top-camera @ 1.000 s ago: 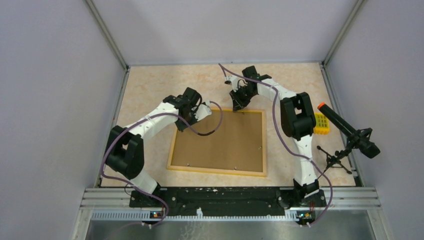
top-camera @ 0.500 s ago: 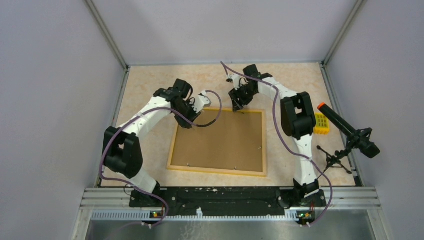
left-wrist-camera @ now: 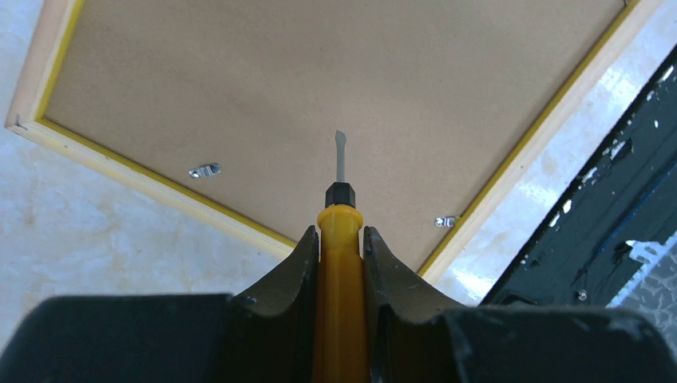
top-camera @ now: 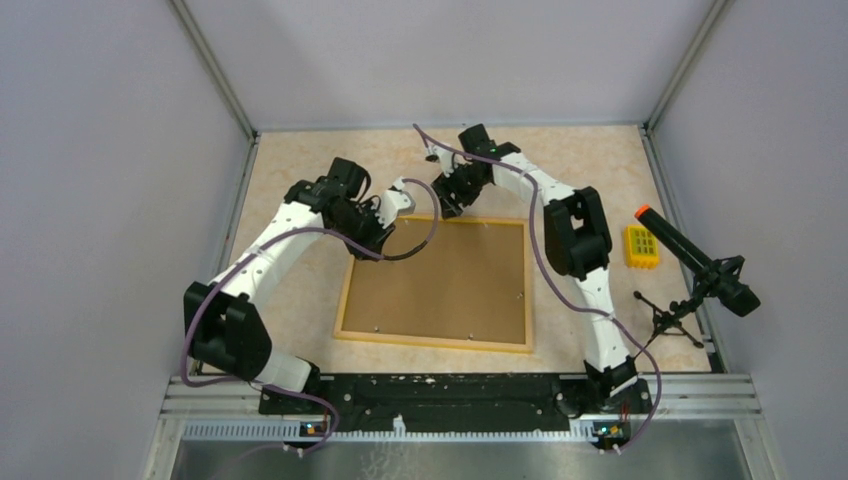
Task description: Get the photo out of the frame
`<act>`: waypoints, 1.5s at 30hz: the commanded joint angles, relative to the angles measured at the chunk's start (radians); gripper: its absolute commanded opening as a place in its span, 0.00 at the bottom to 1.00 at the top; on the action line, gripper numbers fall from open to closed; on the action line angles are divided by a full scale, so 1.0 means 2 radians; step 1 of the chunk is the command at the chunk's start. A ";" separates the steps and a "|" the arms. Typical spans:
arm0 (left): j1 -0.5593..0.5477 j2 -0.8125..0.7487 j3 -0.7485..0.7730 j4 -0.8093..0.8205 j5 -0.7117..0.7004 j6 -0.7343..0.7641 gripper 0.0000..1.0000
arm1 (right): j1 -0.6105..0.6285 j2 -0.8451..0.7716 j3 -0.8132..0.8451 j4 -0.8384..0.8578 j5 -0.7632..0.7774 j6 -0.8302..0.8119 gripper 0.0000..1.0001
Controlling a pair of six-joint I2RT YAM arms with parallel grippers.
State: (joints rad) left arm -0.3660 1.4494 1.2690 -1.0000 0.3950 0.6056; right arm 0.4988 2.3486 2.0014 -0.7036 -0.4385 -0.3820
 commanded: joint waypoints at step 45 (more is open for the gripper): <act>0.049 0.119 0.101 0.089 -0.161 -0.056 0.00 | -0.084 -0.134 -0.262 0.099 0.167 0.287 0.00</act>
State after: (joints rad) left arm -0.2390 1.6581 1.4281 -0.8516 0.0864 0.4908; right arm 0.3271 2.0895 1.5246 -0.3988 -0.1387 0.0353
